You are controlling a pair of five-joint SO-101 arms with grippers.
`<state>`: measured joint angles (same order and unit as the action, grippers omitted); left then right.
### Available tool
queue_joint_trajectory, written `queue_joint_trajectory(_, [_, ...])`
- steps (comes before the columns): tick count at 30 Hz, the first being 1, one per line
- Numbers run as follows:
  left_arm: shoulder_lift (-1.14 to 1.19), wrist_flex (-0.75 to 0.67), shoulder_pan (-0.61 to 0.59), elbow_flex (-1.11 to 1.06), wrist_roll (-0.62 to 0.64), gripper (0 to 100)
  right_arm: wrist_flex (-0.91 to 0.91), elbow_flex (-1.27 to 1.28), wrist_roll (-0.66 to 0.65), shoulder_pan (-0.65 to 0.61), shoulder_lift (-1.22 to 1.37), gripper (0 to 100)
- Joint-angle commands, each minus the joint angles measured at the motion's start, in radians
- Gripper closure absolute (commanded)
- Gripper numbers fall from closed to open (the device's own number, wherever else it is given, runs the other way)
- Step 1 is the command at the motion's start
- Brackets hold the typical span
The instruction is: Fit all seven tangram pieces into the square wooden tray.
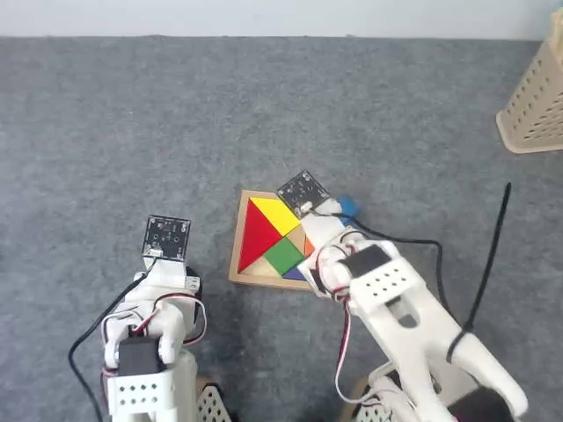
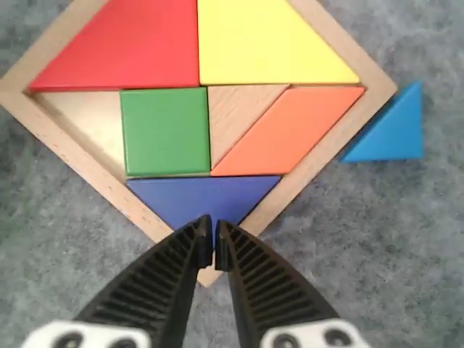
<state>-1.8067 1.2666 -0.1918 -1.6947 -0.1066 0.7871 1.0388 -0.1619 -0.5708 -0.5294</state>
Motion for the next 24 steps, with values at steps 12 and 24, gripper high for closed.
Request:
queue_joint_trajectory(12, [-0.021,0.0,0.002,0.01,0.008,93,-0.039,0.005,0.005,0.001,-0.068,99.2])
queue_joint_trajectory(24, [-0.021,0.0,0.002,0.01,0.008,93,0.022,-0.097,0.014,0.239,-0.111,89.4])
